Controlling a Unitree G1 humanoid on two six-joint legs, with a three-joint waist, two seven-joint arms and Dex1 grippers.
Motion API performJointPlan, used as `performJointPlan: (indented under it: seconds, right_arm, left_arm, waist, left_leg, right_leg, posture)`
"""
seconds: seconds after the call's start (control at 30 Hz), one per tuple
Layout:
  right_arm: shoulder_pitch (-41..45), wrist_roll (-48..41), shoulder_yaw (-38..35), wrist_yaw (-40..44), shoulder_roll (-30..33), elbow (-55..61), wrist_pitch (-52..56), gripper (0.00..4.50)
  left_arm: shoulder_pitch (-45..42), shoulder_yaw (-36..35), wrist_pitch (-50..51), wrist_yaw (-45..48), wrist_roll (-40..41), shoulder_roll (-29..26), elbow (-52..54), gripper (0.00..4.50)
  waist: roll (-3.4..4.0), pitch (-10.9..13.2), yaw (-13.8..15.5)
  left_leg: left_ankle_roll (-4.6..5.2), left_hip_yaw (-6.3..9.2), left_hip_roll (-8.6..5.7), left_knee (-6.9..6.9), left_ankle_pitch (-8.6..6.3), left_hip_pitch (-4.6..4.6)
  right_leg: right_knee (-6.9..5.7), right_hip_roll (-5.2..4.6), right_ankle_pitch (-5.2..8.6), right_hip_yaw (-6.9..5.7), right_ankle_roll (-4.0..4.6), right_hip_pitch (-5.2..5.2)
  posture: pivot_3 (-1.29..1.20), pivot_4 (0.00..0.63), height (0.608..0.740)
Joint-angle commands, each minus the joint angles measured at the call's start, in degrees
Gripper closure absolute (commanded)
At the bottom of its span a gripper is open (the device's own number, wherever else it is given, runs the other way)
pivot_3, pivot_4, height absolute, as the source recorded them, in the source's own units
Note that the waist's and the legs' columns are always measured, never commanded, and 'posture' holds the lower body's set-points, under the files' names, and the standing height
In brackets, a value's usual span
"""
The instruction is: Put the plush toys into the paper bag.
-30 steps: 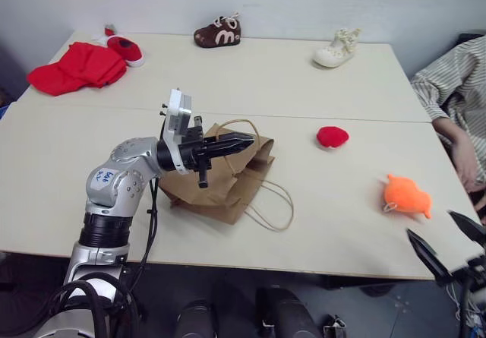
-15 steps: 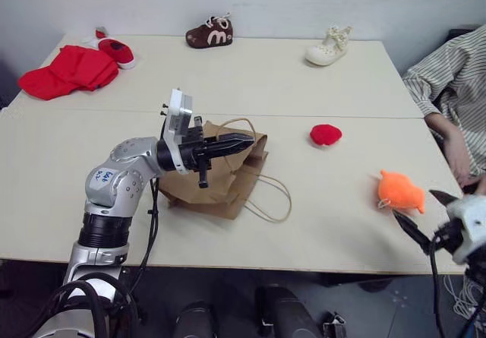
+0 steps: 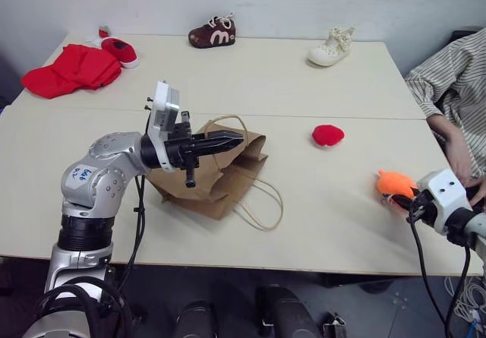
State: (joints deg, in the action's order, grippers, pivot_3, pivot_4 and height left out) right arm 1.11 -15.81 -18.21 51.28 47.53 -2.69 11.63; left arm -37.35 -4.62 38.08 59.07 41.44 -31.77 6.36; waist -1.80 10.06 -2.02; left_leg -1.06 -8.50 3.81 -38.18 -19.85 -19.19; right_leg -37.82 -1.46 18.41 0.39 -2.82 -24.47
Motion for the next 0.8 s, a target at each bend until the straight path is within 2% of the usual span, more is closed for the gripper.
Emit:
performJointPlan:
  seconds: [0.03,0.1,0.23,0.37,0.47,0.63,0.73,0.8]
  right_arm:
    - [4.90,-9.95,5.81,6.18,-1.21,16.58,4.57,4.23]
    - [9.16,-11.17,10.47,4.02,-3.03,22.14,9.30,4.23]
    - [20.27,-8.19,20.82,-1.28,-9.66,24.09,16.01,4.23]
    - [29.18,-4.11,30.53,-2.34,-16.15,19.32,19.09,4.24]
    - [37.37,2.22,37.87,-3.46,-21.72,9.92,17.82,4.24]
    - [42.70,3.99,40.35,-1.03,-25.19,5.93,17.54,4.24]
    - [43.64,5.01,42.12,1.73,-25.33,4.86,16.79,4.24]
    - [44.63,6.66,43.54,2.36,-26.77,2.35,14.91,4.24]
  left_arm:
    - [-2.09,-2.45,2.13,0.47,3.92,-0.14,-0.07,4.50]
    - [-3.14,-3.34,3.56,0.24,5.71,0.50,-1.18,4.50]
    - [-4.16,-1.38,4.52,1.86,4.79,0.00,-2.63,4.50]
    - [-5.41,0.12,4.62,2.34,4.65,1.00,-3.47,4.50]
    - [-5.61,0.20,5.00,1.84,5.80,2.56,-2.98,4.50]
    - [-4.48,0.33,4.81,1.62,5.39,3.34,-1.79,4.50]
    - [-4.24,-0.37,4.44,1.24,5.62,3.75,-2.05,4.50]
    - [-4.06,-0.51,4.28,1.22,5.72,3.86,-2.04,4.50]
  waist:
    - [0.19,0.12,-0.27]
    - [0.27,0.20,-0.88]
    - [0.30,0.22,-0.65]
    - [0.30,0.22,-0.24]
    - [0.29,0.23,0.01]
    - [0.29,0.22,0.03]
    - [0.29,0.23,-0.07]
    - [0.29,0.23,-0.23]
  left_leg:
    - [-0.06,0.01,0.02,0.01,0.03,0.00]
    - [-0.10,0.02,0.03,0.00,0.05,0.01]
    - [-0.17,0.13,0.00,0.00,0.10,-0.07]
    - [-0.11,0.11,0.00,-0.04,0.09,-0.17]
    - [-0.06,0.11,0.00,-0.08,0.08,-0.29]
    - [-0.03,0.09,0.02,-0.12,0.08,-0.46]
    - [0.00,0.13,0.03,-0.46,0.07,-1.10]
    - [0.06,0.14,0.05,-0.69,0.04,-1.18]
  right_leg:
    - [-0.03,0.03,0.00,0.00,0.00,-0.03]
    - [-0.10,0.03,0.00,0.00,0.01,-0.05]
    - [-0.12,-0.01,-0.01,-0.08,0.06,-0.10]
    - [-0.06,-0.05,0.00,-0.11,0.07,-0.17]
    - [-0.05,-0.07,0.00,-0.14,0.08,-0.25]
    - [-0.14,-0.09,0.01,-0.16,0.11,-0.47]
    - [-0.31,-0.13,0.00,-0.23,0.10,-1.05]
    - [-0.41,-0.17,0.00,-0.27,0.10,-1.11]
  posture:
    - [0.00,0.150,0.740]
    - [0.00,0.150,0.740]
    - [0.00,0.150,0.740]
    - [0.00,0.150,0.740]
    - [0.00,0.150,0.740]
    - [0.00,0.150,0.740]
    - [0.00,0.150,0.740]
    - [0.00,0.150,0.740]
